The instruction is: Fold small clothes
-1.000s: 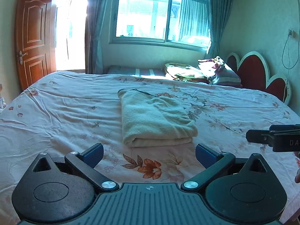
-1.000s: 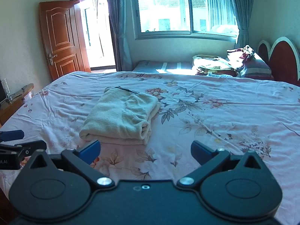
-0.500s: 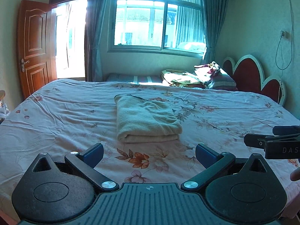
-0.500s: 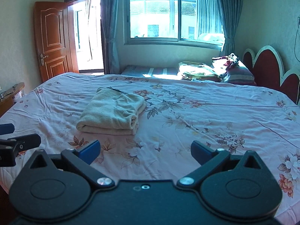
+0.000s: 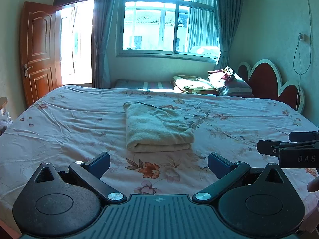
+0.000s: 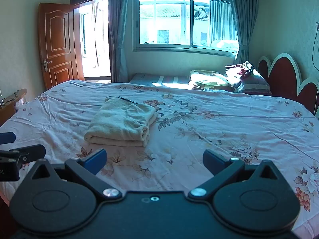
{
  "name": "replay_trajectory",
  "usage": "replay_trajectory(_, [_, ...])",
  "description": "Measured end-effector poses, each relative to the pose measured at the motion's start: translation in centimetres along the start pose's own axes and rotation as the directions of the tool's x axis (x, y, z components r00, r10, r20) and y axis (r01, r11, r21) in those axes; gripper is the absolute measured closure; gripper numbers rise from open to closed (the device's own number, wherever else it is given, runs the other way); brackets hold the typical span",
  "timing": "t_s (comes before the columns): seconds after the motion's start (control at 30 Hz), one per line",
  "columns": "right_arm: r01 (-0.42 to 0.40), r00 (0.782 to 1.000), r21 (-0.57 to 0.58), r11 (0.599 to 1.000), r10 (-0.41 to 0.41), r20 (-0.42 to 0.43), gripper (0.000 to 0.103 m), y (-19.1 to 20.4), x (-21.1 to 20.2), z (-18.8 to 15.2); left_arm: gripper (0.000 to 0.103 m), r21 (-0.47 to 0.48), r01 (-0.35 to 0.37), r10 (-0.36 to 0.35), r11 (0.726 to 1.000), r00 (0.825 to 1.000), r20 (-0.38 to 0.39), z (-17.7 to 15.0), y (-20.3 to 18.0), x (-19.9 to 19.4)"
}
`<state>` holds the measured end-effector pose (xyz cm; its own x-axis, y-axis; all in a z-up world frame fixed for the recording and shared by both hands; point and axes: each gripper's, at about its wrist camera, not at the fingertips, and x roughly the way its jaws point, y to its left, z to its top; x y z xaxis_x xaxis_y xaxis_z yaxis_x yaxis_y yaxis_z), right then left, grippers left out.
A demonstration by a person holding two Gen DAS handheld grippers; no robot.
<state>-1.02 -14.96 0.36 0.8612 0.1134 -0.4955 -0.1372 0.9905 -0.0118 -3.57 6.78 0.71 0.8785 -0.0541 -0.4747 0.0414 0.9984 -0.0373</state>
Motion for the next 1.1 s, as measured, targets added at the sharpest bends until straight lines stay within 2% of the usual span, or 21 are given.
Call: replay_trajectory(1.1, [0.000,1.000,-0.007,1.000,0.000,-0.008,0.001,0.14,0.67,0.11,0.000,0.006,-0.013,0.013,1.000,1.000,-0.001,0.05,0.52,0.54])
